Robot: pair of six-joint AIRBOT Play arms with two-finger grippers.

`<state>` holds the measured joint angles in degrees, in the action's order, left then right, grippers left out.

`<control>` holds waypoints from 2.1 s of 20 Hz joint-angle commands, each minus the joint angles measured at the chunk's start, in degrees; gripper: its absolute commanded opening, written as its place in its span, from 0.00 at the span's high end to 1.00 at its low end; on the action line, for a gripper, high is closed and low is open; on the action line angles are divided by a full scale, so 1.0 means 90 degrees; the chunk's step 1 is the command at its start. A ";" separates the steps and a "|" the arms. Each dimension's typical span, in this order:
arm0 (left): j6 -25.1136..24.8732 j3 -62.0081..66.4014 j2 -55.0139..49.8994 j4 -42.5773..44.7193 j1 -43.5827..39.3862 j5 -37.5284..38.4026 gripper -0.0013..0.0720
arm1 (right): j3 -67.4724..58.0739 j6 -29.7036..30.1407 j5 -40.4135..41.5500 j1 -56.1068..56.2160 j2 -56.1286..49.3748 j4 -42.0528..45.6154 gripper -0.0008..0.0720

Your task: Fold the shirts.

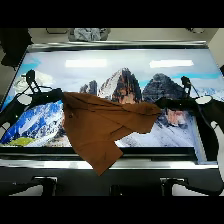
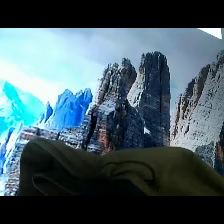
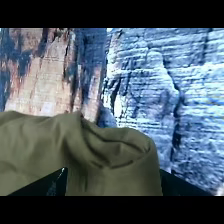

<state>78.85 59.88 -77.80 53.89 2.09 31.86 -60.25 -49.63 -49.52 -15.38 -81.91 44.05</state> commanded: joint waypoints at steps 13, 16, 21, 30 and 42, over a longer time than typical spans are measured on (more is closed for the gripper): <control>-0.0629 0.0044 -0.0080 -0.0058 0.0049 0.1698 0.95 | 0.2317 -0.0255 -0.0743 0.0631 0.0219 -0.0748 0.09; -0.0627 0.0051 -0.0075 -0.0058 0.0051 0.1705 0.95 | 0.2300 -0.0248 0.0185 0.1022 0.0226 -0.1343 0.91; -0.1134 0.1161 0.0325 -0.0039 0.0389 0.2290 0.95 | 0.0605 0.0770 -0.1404 0.0811 0.0872 -0.0168 0.93; 0.0036 0.5855 0.2545 -0.0058 0.0833 0.2458 0.95 | -0.4160 0.0083 -0.0525 0.0546 0.4515 0.3993 0.93; 0.0648 0.6127 0.3602 0.0731 0.0843 0.2489 0.95 | -0.4291 -0.0991 -0.1654 0.0546 0.5294 0.4823 0.93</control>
<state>83.64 114.72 -45.43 58.00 9.61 53.76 -98.61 -56.29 -61.21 -10.41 -33.89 84.44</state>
